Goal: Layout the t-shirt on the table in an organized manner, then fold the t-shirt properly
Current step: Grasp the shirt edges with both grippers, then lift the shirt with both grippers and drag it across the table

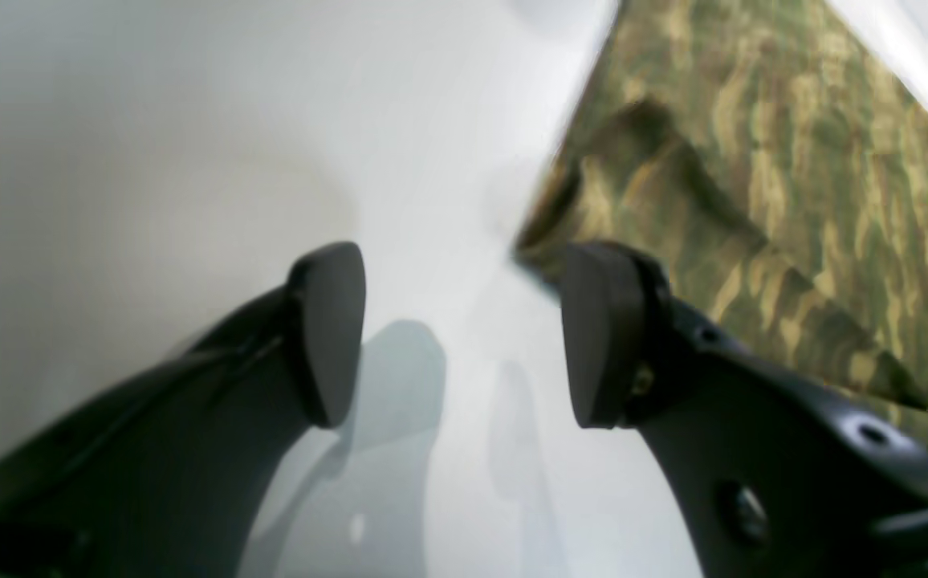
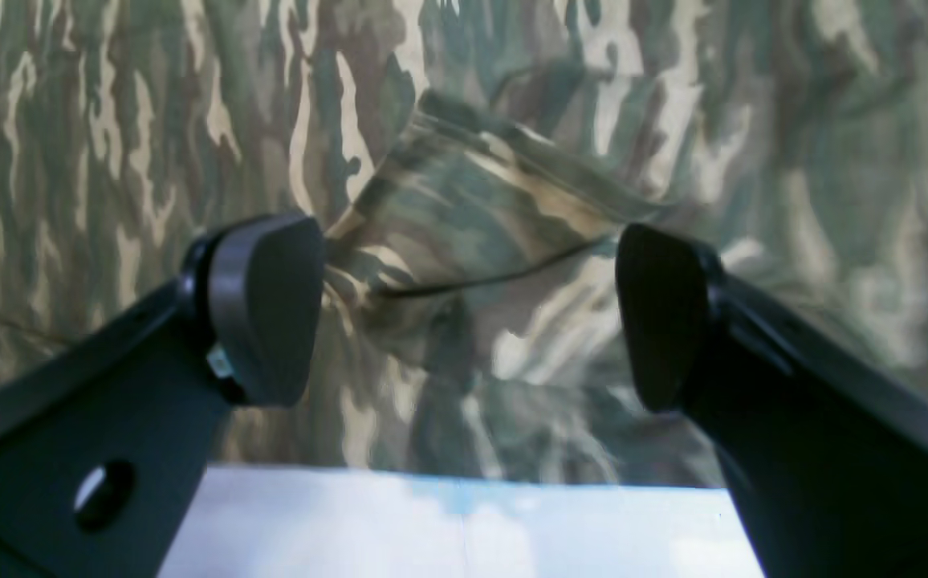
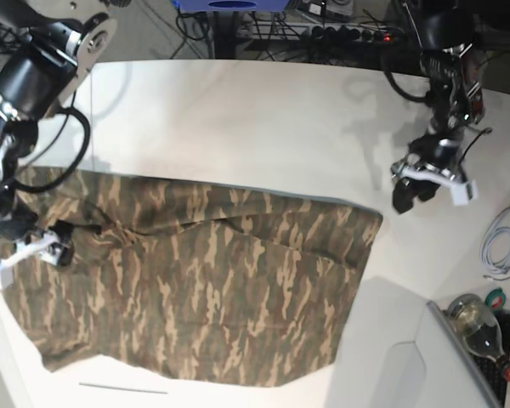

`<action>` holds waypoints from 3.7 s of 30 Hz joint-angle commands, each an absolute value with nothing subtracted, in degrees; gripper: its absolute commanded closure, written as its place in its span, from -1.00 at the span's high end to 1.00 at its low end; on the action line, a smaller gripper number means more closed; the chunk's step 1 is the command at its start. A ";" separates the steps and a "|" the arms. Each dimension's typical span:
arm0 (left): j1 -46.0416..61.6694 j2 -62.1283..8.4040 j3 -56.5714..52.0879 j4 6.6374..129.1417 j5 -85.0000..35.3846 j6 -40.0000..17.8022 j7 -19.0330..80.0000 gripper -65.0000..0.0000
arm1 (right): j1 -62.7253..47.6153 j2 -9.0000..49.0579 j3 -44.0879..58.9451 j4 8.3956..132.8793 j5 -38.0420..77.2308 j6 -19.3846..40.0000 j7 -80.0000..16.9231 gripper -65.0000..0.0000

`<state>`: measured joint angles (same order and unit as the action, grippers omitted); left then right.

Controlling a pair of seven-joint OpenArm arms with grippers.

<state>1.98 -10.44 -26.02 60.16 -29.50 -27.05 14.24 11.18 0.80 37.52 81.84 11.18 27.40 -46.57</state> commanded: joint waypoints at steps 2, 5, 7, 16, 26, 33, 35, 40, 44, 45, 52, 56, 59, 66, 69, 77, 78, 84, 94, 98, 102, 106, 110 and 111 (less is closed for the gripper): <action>-1.19 -10.68 -24.31 57.98 -30.20 -27.30 13.23 0.15 | 9.54 1.63 37.05 87.60 12.26 30.29 -45.23 0.61; -4.35 -9.45 -24.04 53.58 -30.37 -27.30 13.23 0.15 | 5.23 1.71 37.23 92.97 12.26 31.34 -45.05 0.61; -5.76 -9.01 -24.04 51.38 -30.46 -27.30 13.23 0.15 | 3.21 1.80 37.23 94.99 12.26 31.52 -44.88 0.61; -10.33 -6.37 -24.13 44.88 -30.55 -27.30 13.14 0.15 | -2.15 2.07 37.32 96.48 12.26 31.60 -44.79 0.61; -12.88 -6.11 -24.13 40.31 -30.55 -24.22 13.05 0.10 | 2.51 -0.48 63.43 86.81 23.96 31.60 -45.14 0.63; -12.70 -6.11 -24.13 40.40 -30.55 -23.87 13.05 -1.00 | 4.44 10.33 65.89 61.05 37.14 31.60 -44.88 0.62; -12.70 -6.29 -24.13 40.40 -30.55 -23.87 13.05 -1.00 | 5.76 12.35 66.07 54.55 38.55 31.60 -44.44 0.62; -12.44 -6.29 -24.13 40.66 -30.55 -23.87 13.05 -1.00 | 8.13 14.11 65.63 45.49 38.29 31.52 -39.52 0.61; -12.26 -6.29 -24.13 40.66 -30.55 -23.87 13.14 -1.00 | 8.57 14.11 65.63 42.77 38.20 31.16 -36.35 0.60; -12.26 -6.29 -24.13 40.66 -30.55 -23.87 13.14 -1.00 | 8.57 14.11 65.63 41.98 38.20 31.16 -35.82 0.60; -12.18 -6.29 -24.13 40.66 -30.55 -23.87 13.23 -1.00 | 8.66 14.20 65.54 40.92 38.11 31.16 -34.42 0.05; -12.18 -6.29 -24.13 40.66 -30.55 -23.87 13.32 -1.00 | 9.27 14.90 65.54 40.84 38.11 31.16 -34.42 -0.31; -12.18 -6.55 -24.04 40.66 -30.55 -23.87 13.32 -1.00 | 9.54 15.25 65.54 40.84 38.11 31.34 -34.42 -0.76; -12.18 -6.73 -24.04 41.36 -30.55 -23.87 13.49 -1.00 | 10.95 16.84 64.66 41.10 38.11 31.08 -35.21 -0.98; -11.74 -6.73 -24.04 45.32 -30.55 -22.90 17.45 -1.00 | 11.91 19.21 60.44 41.19 38.37 29.58 -39.69 -0.98; -11.47 -6.29 -24.13 64.13 -30.55 -15.34 27.91 -1.00 | 17.54 20.97 57.98 44.53 38.55 20.62 -46.81 -0.98; -11.03 -6.29 -24.22 65.89 -30.55 -15.34 28.88 -1.00 | 17.63 20.88 57.98 46.64 38.55 20.18 -48.57 -0.98; -3.30 -5.32 -28.88 73.19 -30.46 -15.34 29.41 -1.00 | 14.73 19.21 58.15 56.31 38.55 19.82 -56.48 -0.99; 5.23 -5.32 -28.79 72.84 -30.37 -15.34 29.05 -1.00 | 7.25 15.43 53.67 57.54 38.29 19.82 -52.00 -0.99; 6.73 -5.41 -28.88 72.84 -30.37 -15.34 28.97 -1.00 | 5.05 14.46 53.14 57.54 38.29 19.82 -49.63 -0.99; 7.16 -5.58 -28.88 73.36 -30.37 -15.34 28.97 -1.00 | 3.65 14.64 53.14 57.80 38.55 20.18 -48.57 -0.99; 6.64 -5.49 -28.62 77.58 -30.37 -15.34 29.49 -1.00 | 3.82 14.46 52.79 61.23 38.64 20.18 -50.33 -0.99; 5.76 -5.23 -28.18 84.79 -30.46 -15.25 29.58 -1.00 | 5.76 13.05 52.62 69.49 38.37 19.82 -54.02 -0.99; 4.53 -5.23 -28.18 85.93 -30.46 -15.25 29.67 -1.00 | 6.64 12.97 52.62 70.73 38.37 19.82 -54.81 -0.99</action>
